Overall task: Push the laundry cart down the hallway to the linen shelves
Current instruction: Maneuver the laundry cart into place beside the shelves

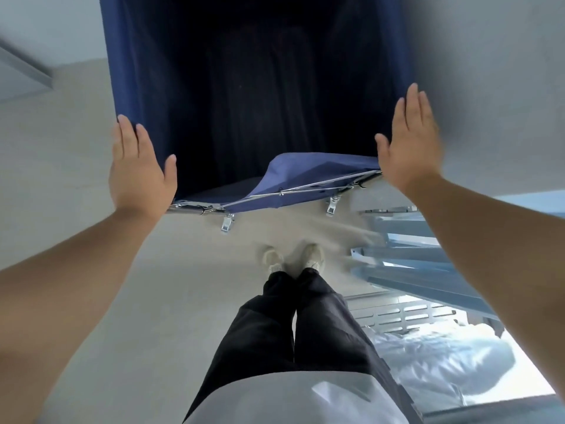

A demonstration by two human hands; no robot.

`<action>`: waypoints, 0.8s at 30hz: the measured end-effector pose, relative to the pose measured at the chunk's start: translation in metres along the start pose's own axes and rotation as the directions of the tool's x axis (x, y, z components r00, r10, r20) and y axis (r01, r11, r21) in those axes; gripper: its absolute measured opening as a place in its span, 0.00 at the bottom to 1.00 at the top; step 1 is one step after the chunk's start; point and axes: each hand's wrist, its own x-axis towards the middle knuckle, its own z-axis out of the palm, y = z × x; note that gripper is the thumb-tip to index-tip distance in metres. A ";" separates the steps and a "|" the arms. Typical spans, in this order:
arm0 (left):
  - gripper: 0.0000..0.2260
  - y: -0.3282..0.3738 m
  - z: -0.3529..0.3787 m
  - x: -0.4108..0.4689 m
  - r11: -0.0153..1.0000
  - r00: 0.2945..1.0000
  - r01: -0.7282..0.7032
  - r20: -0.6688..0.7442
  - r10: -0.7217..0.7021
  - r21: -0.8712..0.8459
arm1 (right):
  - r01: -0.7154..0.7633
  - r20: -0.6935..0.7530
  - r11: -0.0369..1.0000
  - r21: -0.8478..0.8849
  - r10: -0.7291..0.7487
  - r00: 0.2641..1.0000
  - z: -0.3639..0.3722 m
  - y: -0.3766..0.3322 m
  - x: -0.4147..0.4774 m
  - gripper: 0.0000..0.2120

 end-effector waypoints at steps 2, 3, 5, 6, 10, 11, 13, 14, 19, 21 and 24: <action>0.30 -0.002 0.000 0.000 1.000 1.000 -0.012 0.006 0.012 0.009 | 0.012 0.009 1.000 0.007 -0.012 1.000 -0.001 0.000 0.001 0.33; 0.30 -0.003 0.001 0.000 1.000 1.000 -0.016 0.006 0.016 0.012 | 0.015 0.008 1.000 0.008 -0.015 1.000 -0.001 0.000 0.001 0.33; 0.29 -0.005 0.002 -0.001 1.000 1.000 -0.015 0.004 0.015 0.015 | 0.023 0.010 1.000 -0.002 -0.023 1.000 -0.001 -0.001 0.001 0.33; 0.29 -0.005 0.002 -0.002 1.000 1.000 -0.016 0.005 0.016 0.016 | 0.024 0.013 1.000 -0.006 -0.024 1.000 -0.001 0.000 -0.001 0.34; 0.28 -0.004 0.004 -0.002 0.999 0.999 -0.032 0.014 0.032 0.023 | 0.013 0.000 1.000 -0.020 -0.013 1.000 0.002 0.002 -0.003 0.34; 0.28 -0.004 0.004 -0.002 0.999 0.999 -0.030 0.016 0.030 0.025 | 0.014 -0.007 1.000 -0.020 -0.015 1.000 0.002 0.002 -0.003 0.34; 0.28 -0.003 0.004 0.001 0.999 0.999 -0.028 0.018 0.028 0.031 | 0.009 -0.020 1.000 -0.012 -0.010 1.000 0.002 0.002 0.000 0.34; 0.28 -0.003 0.003 0.002 0.999 0.999 -0.026 0.019 0.026 0.032 | 0.006 -0.023 1.000 -0.011 -0.007 1.000 0.002 0.001 0.001 0.34; 0.28 -0.004 0.004 -0.001 0.999 0.999 -0.021 0.026 0.020 0.024 | 0.001 -0.019 1.000 -0.003 -0.001 1.000 0.005 -0.001 -0.003 0.34; 0.28 -0.005 0.004 0.000 1.000 0.999 -0.023 0.024 0.022 0.019 | -0.001 -0.023 1.000 0.012 0.001 1.000 0.004 0.000 -0.002 0.34; 0.28 -0.003 0.003 0.003 1.000 0.999 -0.026 0.019 0.026 0.016 | -0.007 -0.040 1.000 0.023 0.008 0.999 0.004 0.001 0.000 0.34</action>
